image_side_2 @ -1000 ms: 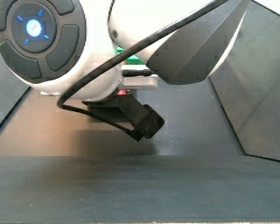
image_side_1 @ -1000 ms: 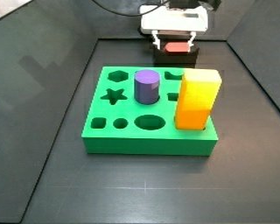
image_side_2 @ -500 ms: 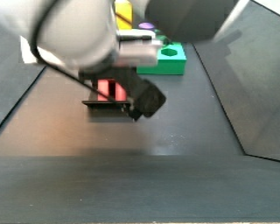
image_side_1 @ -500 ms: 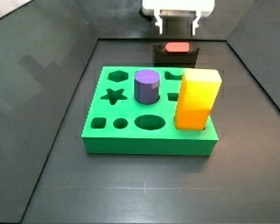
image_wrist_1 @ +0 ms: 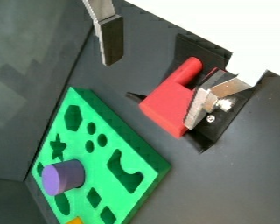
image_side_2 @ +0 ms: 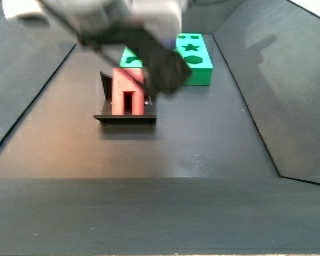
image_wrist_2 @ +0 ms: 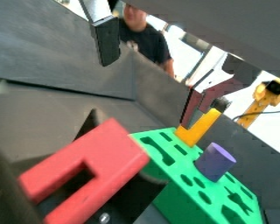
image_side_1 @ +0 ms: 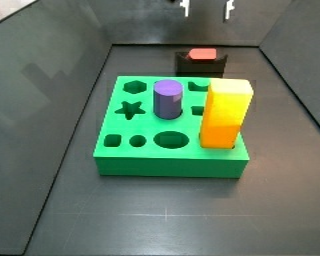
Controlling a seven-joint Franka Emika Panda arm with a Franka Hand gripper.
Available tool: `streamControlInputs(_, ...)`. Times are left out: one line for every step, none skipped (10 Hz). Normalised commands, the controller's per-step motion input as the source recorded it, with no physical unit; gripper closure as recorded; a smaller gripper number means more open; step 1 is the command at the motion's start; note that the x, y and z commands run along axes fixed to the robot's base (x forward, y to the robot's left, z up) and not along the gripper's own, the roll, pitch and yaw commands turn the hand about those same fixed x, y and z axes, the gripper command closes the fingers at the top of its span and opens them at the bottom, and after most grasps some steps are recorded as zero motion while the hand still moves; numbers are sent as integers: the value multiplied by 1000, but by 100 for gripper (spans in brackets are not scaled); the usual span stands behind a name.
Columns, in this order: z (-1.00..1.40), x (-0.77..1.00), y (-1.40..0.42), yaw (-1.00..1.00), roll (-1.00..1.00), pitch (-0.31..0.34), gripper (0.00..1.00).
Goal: Pick up the square-circle object. Move up. Place the square-circle object on the fixture. Regrasp the square-circle object. Rotate the square-circle object. Move to above the board. Insert the square-circle object.
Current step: Regrasp the square-circle object.
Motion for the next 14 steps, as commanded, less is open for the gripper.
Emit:
streamControlInputs(862,-115,-1000,28,1000,31,0)
streamControlInputs(756,-137,-944,27,1000,23,0)
streamControlInputs(490,-106,-745,26,1000,17,0)
streamControlInputs(269,-78,-579,26,1000,16,0)
streamControlInputs(76,-52,-404,27,1000,13,0)
streamControlInputs(29,-32,-214,26,1000,11,0)
streamControlInputs(32,-38,14,27,1000,8,0)
streamControlInputs(15,-38,16,27,1000,5,0)
streamControlInputs(5,-38,-8,28,1000,0,0)
streamControlInputs(20,-49,-16,28,1000,-7,0)
streamControlInputs(12,-46,-20,29,1000,-16,0)
streamControlInputs(0,-42,-19,30,1000,-25,0)
streamControlInputs(6,-38,-18,31,1000,-31,0)
streamControlInputs(8,-35,-16,31,1000,-35,0)
